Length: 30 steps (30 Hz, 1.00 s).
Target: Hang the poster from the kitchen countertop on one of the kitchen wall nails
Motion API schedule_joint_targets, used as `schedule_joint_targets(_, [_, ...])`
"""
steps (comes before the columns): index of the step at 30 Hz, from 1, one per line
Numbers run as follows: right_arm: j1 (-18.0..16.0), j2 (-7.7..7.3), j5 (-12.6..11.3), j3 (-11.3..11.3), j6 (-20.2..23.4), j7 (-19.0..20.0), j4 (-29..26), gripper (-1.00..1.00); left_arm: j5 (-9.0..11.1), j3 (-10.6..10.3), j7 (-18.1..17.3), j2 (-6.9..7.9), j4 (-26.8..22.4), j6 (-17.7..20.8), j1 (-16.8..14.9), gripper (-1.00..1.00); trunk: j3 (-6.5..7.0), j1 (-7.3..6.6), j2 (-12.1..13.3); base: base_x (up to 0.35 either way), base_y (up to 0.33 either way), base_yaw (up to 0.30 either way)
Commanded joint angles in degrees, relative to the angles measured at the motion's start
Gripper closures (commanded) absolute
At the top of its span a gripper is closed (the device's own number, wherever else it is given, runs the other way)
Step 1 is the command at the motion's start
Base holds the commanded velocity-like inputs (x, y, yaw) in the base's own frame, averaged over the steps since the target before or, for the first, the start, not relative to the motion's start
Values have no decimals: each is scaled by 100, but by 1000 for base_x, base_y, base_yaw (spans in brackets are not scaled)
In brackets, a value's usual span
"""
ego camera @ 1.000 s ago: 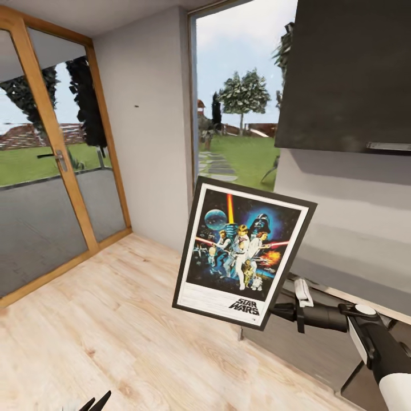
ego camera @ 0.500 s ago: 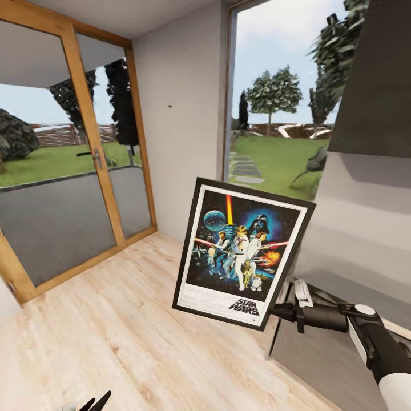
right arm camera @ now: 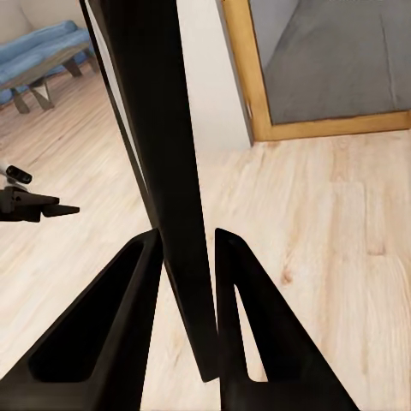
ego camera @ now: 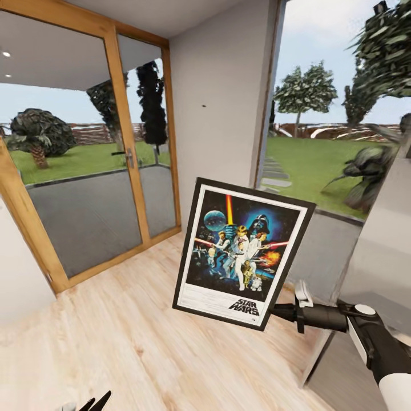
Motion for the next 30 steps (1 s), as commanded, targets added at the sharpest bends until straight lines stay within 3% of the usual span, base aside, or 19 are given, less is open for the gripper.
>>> schedule_joint_targets(1, [-6,2,16,-14,73,40,-6,100,41,-48,-7,1,2,-31,-5,-100,-13,6,-13,211,240,59])
schedule_joint_targets(30, [-2,2,-16,-19,73,48,13,100,39,-48,-7,1,-1,-31,-5,-100,-13,6,-13,237,253,4])
